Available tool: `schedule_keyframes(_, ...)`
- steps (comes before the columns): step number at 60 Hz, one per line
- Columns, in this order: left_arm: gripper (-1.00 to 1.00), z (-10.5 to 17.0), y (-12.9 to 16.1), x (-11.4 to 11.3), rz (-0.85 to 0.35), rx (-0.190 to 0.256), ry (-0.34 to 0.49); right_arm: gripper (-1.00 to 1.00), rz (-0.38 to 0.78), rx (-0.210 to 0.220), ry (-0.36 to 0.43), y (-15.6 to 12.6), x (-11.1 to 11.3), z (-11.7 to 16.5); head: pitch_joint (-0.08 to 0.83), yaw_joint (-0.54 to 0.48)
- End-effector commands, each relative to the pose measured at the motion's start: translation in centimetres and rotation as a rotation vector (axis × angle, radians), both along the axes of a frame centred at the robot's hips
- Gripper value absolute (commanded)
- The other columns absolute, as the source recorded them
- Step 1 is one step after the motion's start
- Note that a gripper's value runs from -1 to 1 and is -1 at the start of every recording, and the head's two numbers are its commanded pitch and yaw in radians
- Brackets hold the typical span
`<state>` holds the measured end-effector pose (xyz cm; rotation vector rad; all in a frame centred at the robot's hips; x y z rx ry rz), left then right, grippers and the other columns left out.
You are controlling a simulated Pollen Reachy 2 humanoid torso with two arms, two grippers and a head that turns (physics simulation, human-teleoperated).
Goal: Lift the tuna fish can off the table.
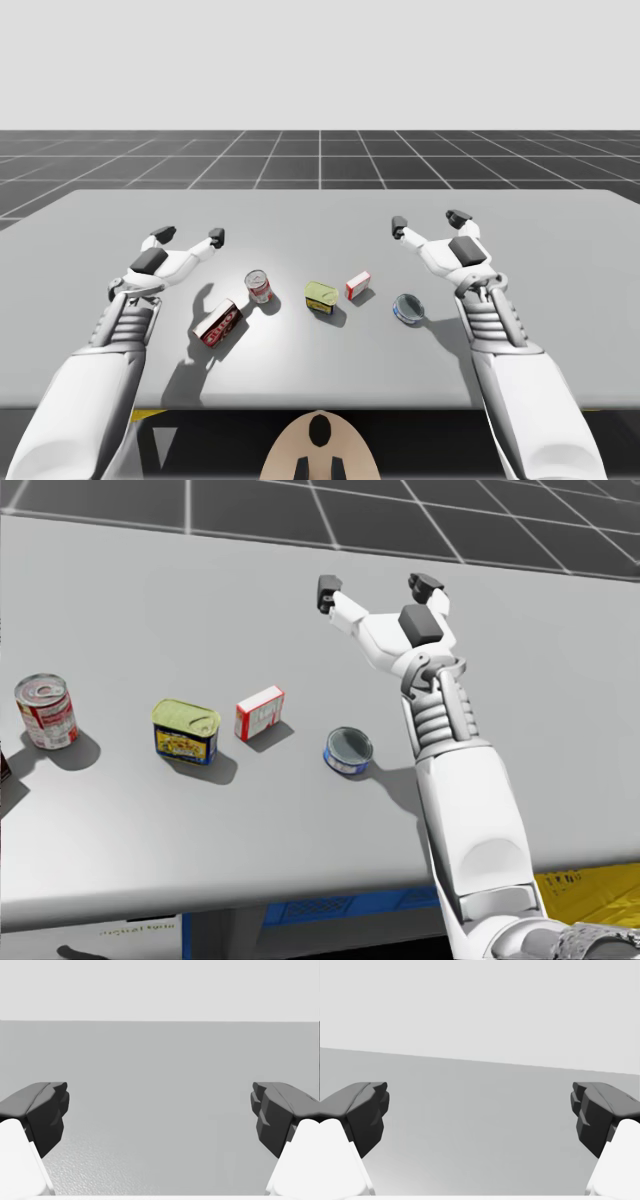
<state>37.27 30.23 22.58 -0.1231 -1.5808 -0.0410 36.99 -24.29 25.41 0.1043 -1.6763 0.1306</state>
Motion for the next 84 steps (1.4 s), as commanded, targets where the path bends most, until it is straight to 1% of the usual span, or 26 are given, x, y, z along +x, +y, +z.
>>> schedule_keyframes(1, -1.00, 0.0, -0.1, 0.0, -0.004, 0.000, -0.004, -1.00, 0.005, -0.002, -0.007, 0.3, -0.3, 0.2, 0.692, -0.32)
schedule_keyframes(4, -1.00, 0.0, -0.1, 0.0, -0.006, 0.001, -0.003, -1.00, -0.002, 0.000, -0.005, 0.4, -0.4, 0.3, 0.697, -0.33)
schedule_keyframes(8, -1.00, 0.0, -0.2, 0.0, -0.005, 0.001, -0.003, -1.00, 0.001, 0.016, 0.025, 0.4, -1.0, 0.7, 0.698, -0.33)
schedule_keyframes(11, -1.00, 0.0, -0.2, 0.0, -0.004, 0.001, -0.003, -1.00, 0.046, 0.056, 0.055, 0.1, -1.7, 0.9, 0.698, -0.33)
schedule_keyframes(15, -1.00, 0.1, -0.2, -0.1, -0.004, -0.001, -0.003, -1.00, 0.086, 0.031, 0.042, -0.3, -3.5, 1.1, 0.696, -0.33)
schedule_keyframes(19, -1.00, 0.1, -0.2, -0.1, -0.002, -0.003, -0.003, -1.00, 0.071, -0.023, 0.055, -0.7, -5.3, 0.8, 0.695, -0.33)
schedule_keyframes(20, -1.00, 0.1, -0.2, -0.2, -0.002, -0.003, -0.002, -1.00, 0.073, -0.030, 0.052, -0.8, -5.6, 0.7, 0.695, -0.33)
schedule_keyframes(22, -1.00, 0.1, -0.3, -0.2, -0.002, -0.002, -0.002, -1.00, 0.076, -0.017, 0.045, -0.9, -6.6, 0.4, 0.696, -0.33)
schedule_keyframes(23, -1.00, 0.0, -0.3, -0.2, -0.002, -0.002, -0.002, -1.00, 0.082, -0.022, 0.037, -1.0, -7.1, 0.2, 0.696, -0.33)
schedule_keyframes(24, -1.00, 0.0, -0.3, -0.2, -0.002, -0.001, -0.001, -1.00, 0.091, -0.039, 0.041, -1.1, -7.8, 0.1, 0.695, -0.33)
schedule_keyframes(27, -1.00, 0.0, -0.3, -0.2, -0.002, 0.000, -0.001, -1.00, 0.113, -0.047, 0.047, -1.3, -8.9, -0.2, 0.694, -0.33)
schedule_keyframes(31, -1.00, 0.0, -0.3, -0.2, 0.000, 0.002, 0.000, -1.00, 0.139, -0.050, 0.059, -1.6, -10.5, -0.6, 0.693, -0.33)
schedule_keyframes(33, -1.00, 0.0, -0.3, -0.2, 0.001, 0.002, 0.000, -1.00, 0.142, -0.025, 0.061, -1.6, -11.2, -1.0, 0.692, -0.33)
schedule_keyframes(34, -1.00, 0.0, -0.3, -0.1, 0.002, 0.002, 0.000, -1.00, 0.139, -0.025, 0.054, -1.6, -11.4, -1.2, 0.691, -0.33)
schedule_keyframes(35, -1.00, -0.1, -0.4, -0.1, 0.003, 0.003, 0.001, -1.00, 0.149, -0.044, 0.057, -1.8, -12.0, -1.5, 0.691, -0.33)
schedule_keyframes(36, -1.00, -0.1, -0.4, -0.2, 0.003, 0.003, 0.001, -1.00, 0.152, -0.046, 0.061, -1.9, -12.2, -1.7, 0.691, -0.33)
schedule_keyframes(39, -1.00, -0.1, -0.4, -0.1, 0.004, 0.006, 0.003, -1.00, 0.162, -0.036, 0.073, -2.0, -13.1, -2.4, 0.692, -0.33)
schedule_keyframes(42, -1.00, -0.2, -0.5, -0.1, 0.005, 0.007, 0.004, -1.00, 0.176, -0.045, 0.075, -2.1, -13.6, -3.0, 0.691, -0.33)
schedule_keyframes(46, -1.00, -0.2, -0.5, -0.1, 0.007, 0.010, 0.006, -1.00, 0.205, -0.028, 0.107, -2.0, -14.5, -4.8, 0.691, -0.33)
schedule_keyframes(50, -1.00, -0.3, -0.6, -0.1, 0.007, 0.011, 0.007, -1.00, 0.212, -0.034, 0.128, -2.1, -14.8, -6.1, 0.691, -0.33)
schedule_keyframes(58, -1.00, -0.4, -0.7, 0.0, 0.006, 0.015, 0.008, -1.00, 0.225, -0.022, 0.180, -2.0, -14.9, -9.2, 0.693, -0.33)
schedule_keyframes(66, -1.00, -0.4, -0.7, 0.0, 0.007, 0.016, 0.009, -1.00, 0.222, -0.013, 0.205, -1.8, -14.3, -10.8, 0.696, -0.33)
schedule_keyframes(70, -1.00, -0.5, -0.7, 0.0, 0.008, 0.016, 0.009, -1.00, 0.209, -0.017, 0.222, -1.9, -13.5, -11.8, 0.697, -0.33)
schedule_keyframes(74, -1.00, -0.5, -0.8, 0.0, 0.008, 0.017, 0.010, -1.00, 0.188, -0.010, 0.238, -1.8, -12.5, -12.6, 0.702, -0.32)
schedule_keyframes(79, -1.00, -0.5, -0.8, 0.0, 0.009, 0.017, 0.009, -1.00, 0.174, -0.003, 0.250, -1.7, -11.7, -13.0, 0.704, -0.32)
schedule_keyframes(84, -1.00, -0.5, -0.8, 0.0, 0.008, 0.017, 0.007, -1.00, 0.174, -0.008, 0.261, -1.5, -10.9, -13.3, 0.706, -0.32)
